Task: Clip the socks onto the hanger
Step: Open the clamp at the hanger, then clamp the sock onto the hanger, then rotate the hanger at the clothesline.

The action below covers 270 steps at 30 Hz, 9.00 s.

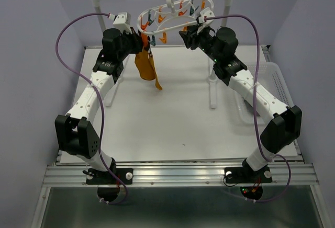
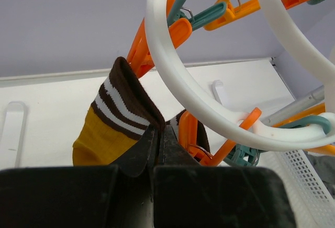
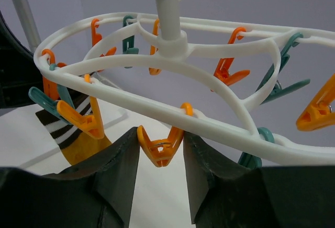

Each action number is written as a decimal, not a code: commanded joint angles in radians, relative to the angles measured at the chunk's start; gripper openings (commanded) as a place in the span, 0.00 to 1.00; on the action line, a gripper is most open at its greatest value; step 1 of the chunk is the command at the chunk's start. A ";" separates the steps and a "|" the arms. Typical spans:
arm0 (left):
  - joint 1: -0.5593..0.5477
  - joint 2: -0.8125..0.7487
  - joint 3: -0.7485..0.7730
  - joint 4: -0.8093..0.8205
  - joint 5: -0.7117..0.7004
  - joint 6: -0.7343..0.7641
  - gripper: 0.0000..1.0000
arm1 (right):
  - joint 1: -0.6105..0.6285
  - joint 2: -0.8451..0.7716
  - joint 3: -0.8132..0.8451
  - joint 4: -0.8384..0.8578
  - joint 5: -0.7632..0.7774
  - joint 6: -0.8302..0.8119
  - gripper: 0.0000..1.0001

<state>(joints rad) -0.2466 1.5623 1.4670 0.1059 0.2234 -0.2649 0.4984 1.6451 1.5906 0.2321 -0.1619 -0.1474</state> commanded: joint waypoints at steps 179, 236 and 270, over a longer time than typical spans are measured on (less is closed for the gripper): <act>-0.306 0.252 0.455 -0.069 0.021 0.251 0.00 | 0.034 0.127 0.166 -0.425 0.434 0.333 0.09; -0.309 -0.190 -0.039 0.060 -0.174 0.142 0.99 | -0.115 -0.410 -0.331 -0.384 0.320 0.201 1.00; -0.049 0.231 0.493 0.000 -0.346 -0.083 0.44 | -0.166 -0.452 -0.475 -0.052 -0.042 0.213 0.92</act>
<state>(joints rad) -0.3115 1.8038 1.8805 0.1101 -0.1085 -0.3679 0.3340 1.2343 1.1240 0.0254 -0.1047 0.0662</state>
